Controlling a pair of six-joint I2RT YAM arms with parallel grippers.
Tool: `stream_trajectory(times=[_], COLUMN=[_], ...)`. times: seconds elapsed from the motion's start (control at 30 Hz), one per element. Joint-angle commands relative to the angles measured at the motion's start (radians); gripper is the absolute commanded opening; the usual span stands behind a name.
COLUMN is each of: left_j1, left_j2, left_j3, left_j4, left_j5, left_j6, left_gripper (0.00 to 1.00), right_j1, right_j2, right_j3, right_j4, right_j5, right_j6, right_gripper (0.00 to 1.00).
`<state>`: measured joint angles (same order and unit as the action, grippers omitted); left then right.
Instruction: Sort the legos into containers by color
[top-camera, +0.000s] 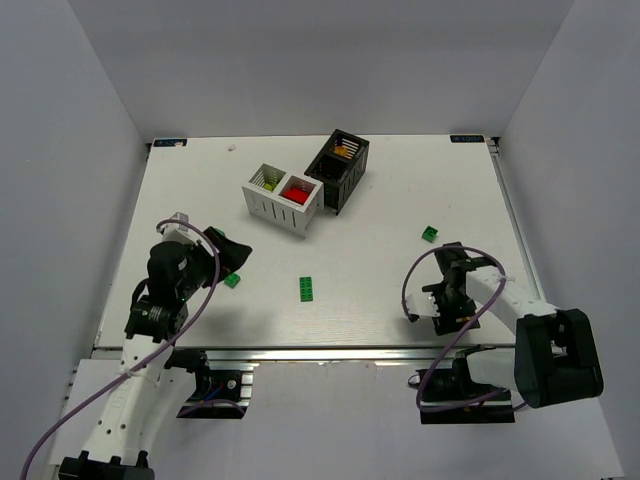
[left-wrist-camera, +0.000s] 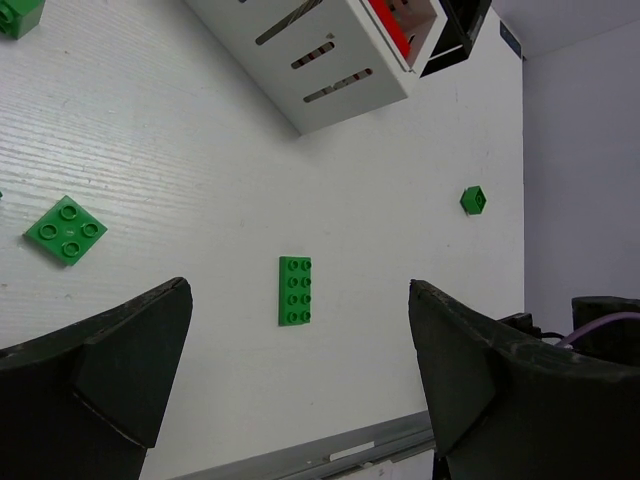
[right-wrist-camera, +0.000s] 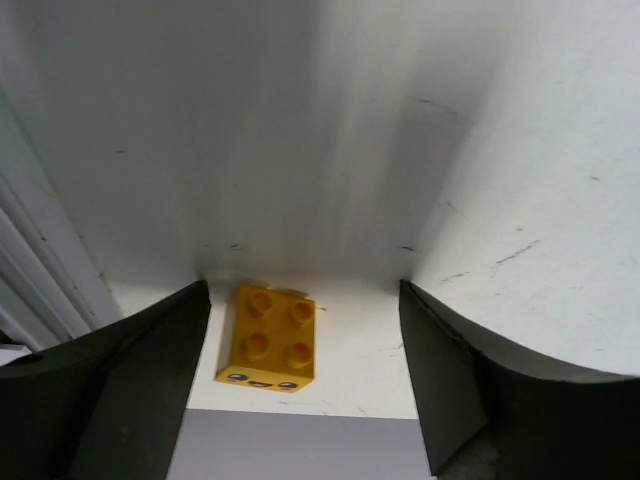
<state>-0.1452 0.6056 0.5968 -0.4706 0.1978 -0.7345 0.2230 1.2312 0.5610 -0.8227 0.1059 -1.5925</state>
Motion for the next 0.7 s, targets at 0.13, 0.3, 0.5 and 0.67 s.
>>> stream_trajectory(times=[0.13,0.3,0.5,0.67], left_j1=[0.006,0.006,0.006,0.006], left_j2=[-0.090,-0.153,-0.185,-0.193], left_j3=[-0.017,-0.026,-0.037,-0.042], left_j4=[-0.031,-0.046,-0.030,-0.005], left_j5=[-0.026,-0.043,-0.054,-0.060], left_j6=[-0.014,-0.016,-0.023,-0.026], left_gripper=[0.98,0.98,0.98,0.98], right_j1=[0.030,0.041,0.052,0.056], right_j2=[0.109,0.149,0.220,0.272], right_j3=[0.055,0.149,0.368,0.516], right_j4=[0.109,0.134,0.065,-0.035], right_j5=[-0.066,-0.097,-0.270,-0.405], right_j6=[0.127,0.184,0.311,0.385], right_gripper=[0.57,0.32,0.14,0.09])
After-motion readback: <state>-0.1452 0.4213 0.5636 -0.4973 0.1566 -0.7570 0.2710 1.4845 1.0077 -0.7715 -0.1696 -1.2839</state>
